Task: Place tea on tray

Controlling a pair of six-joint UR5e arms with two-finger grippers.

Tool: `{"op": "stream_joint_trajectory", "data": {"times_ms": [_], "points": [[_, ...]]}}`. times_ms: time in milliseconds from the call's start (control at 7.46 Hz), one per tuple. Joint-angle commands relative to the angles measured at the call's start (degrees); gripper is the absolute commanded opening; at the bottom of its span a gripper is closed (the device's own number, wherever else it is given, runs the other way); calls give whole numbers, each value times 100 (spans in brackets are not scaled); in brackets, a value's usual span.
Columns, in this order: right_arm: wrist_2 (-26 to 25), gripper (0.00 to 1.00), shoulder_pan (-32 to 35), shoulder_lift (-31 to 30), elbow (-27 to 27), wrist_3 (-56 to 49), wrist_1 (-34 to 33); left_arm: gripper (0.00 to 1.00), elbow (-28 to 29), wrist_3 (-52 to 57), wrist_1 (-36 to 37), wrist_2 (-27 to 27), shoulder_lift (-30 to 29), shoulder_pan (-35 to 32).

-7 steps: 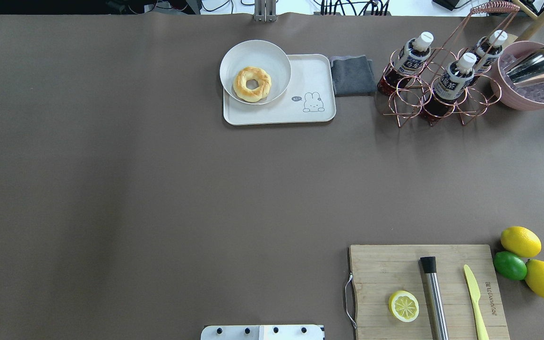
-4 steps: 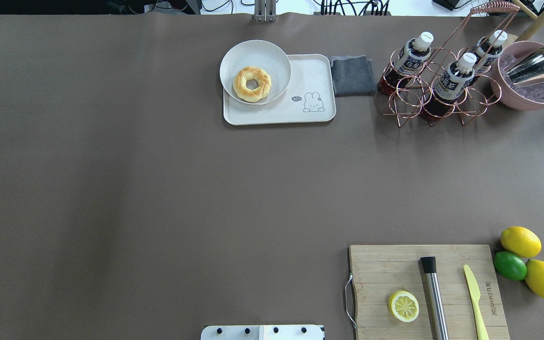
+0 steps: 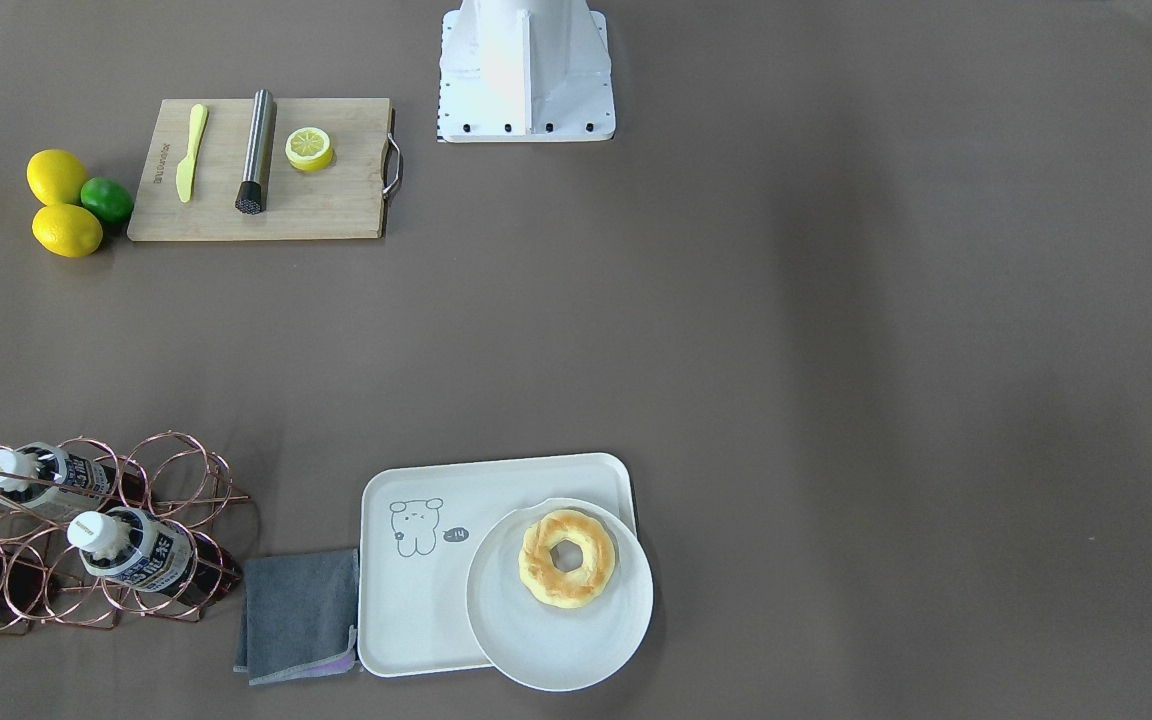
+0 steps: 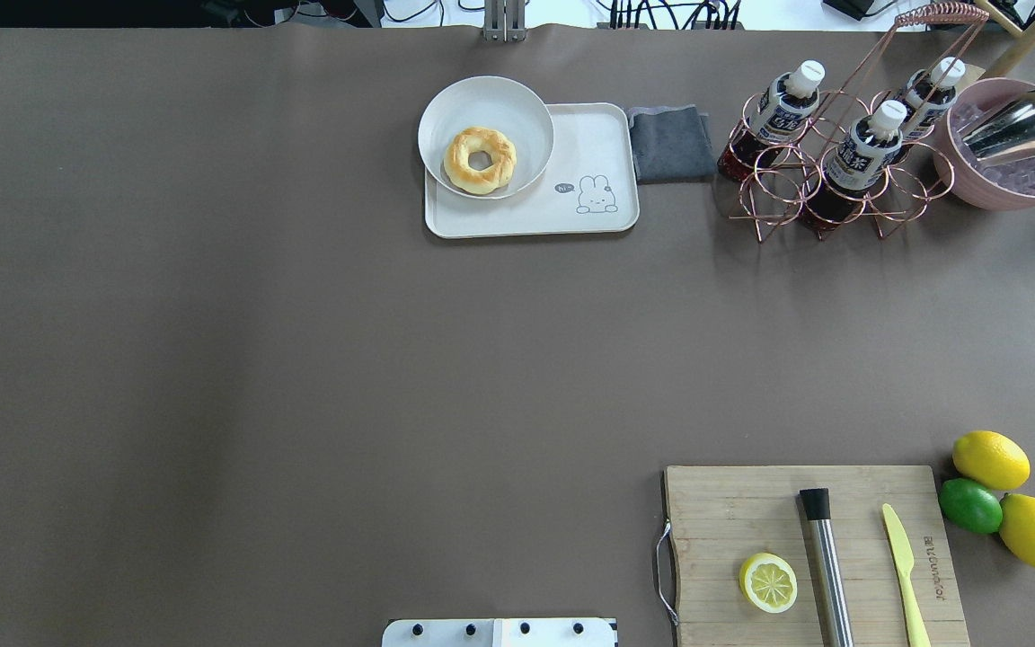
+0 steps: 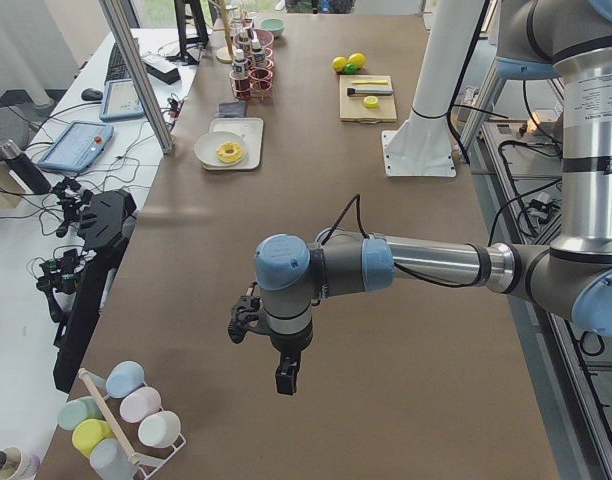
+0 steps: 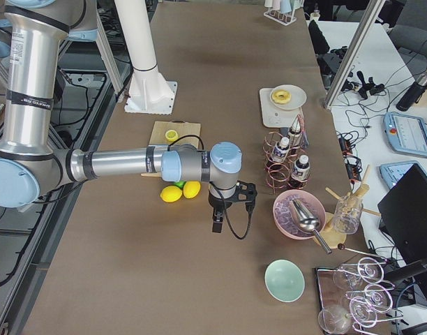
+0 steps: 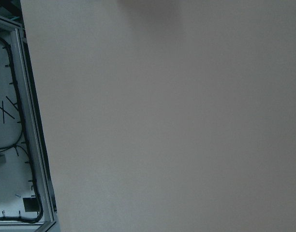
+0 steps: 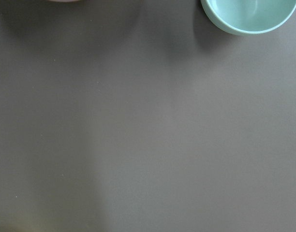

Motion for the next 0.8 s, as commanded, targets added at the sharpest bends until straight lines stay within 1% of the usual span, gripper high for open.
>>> {"op": "stream_joint_trajectory", "data": {"times_ms": [0, 134, 268, 536, 670], "points": [[0, 100, 0, -1, -9, 0, -8, 99, -55, 12, -317, -44, -70, -6], [-9, 100, 0, -10, -26, 0, 0, 99, -29, 47, -813, -323, -87, -14], [-79, 100, 0, -10, -18, 0, 9, 99, 6, 56, -940, -630, 8, -14], [-44, 100, -9, 174, 18, -9, 79, 99, -29, 38, -1020, -668, 140, -23], [-44, 100, -9, 288, 200, -18, 149, 99, -81, 64, -1360, -660, 54, -23]]}}
